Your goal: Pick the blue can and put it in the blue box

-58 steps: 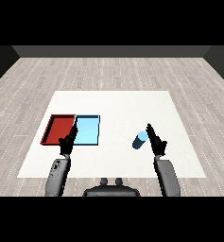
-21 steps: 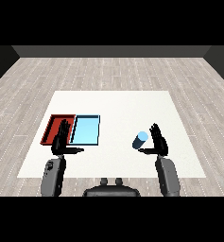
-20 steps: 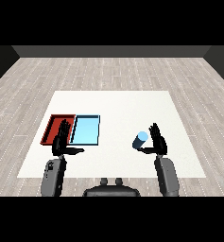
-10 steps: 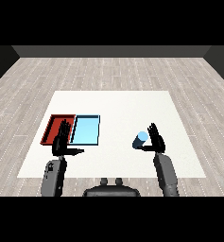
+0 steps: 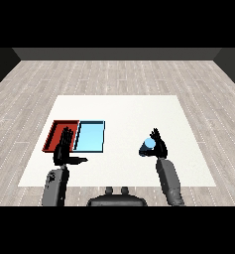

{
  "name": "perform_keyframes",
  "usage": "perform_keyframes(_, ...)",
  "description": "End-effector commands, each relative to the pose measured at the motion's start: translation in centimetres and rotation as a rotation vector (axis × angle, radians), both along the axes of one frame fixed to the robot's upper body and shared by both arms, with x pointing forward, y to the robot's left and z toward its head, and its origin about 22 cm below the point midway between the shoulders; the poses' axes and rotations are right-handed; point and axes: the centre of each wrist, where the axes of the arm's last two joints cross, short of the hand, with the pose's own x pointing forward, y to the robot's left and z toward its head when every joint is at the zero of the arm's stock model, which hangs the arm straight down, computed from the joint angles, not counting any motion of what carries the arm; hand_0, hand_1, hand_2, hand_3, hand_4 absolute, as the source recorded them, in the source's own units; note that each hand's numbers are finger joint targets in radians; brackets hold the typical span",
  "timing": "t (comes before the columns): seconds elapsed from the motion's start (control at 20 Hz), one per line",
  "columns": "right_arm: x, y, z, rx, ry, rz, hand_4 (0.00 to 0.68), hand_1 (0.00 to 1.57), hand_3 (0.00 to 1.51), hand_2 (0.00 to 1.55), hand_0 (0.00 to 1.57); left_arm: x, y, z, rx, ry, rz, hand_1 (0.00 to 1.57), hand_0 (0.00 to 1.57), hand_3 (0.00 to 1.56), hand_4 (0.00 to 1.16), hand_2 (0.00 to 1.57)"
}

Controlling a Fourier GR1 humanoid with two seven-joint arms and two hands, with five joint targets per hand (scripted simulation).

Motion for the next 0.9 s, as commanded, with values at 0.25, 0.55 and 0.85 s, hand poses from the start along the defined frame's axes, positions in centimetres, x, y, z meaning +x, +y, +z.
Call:
perform_keyframes(0.25, 2.4, 1.0, -1.4, -0.01, 0.022, 0.019, 0.0, 0.0, 0.0, 0.0, 0.0, 1.9, -2.7, -0.5, 0.0, -0.007, -0.007, 0.0, 0.0, 0.0, 0.0, 0.0)
perform_keyframes(0.55, 4.0, 3.1, -0.1, -0.082, -0.01, -0.135, 0.631, 1.53, 1.44, 1.5, 1.53, 0.0, 0.1, -1.4, -0.022, 0.004, -0.008, 0.0, 0.0, 0.0, 0.0, 0.0)
perform_keyframes(0.85, 1.4, 3.2, 0.4, -0.141, 0.012, -0.103, 0.597, 1.53, 1.45, 1.49, 1.53, 2.3, 1.1, -0.5, -0.026, -0.014, 0.003, 0.0, 0.0, 0.0, 0.0, 0.0)
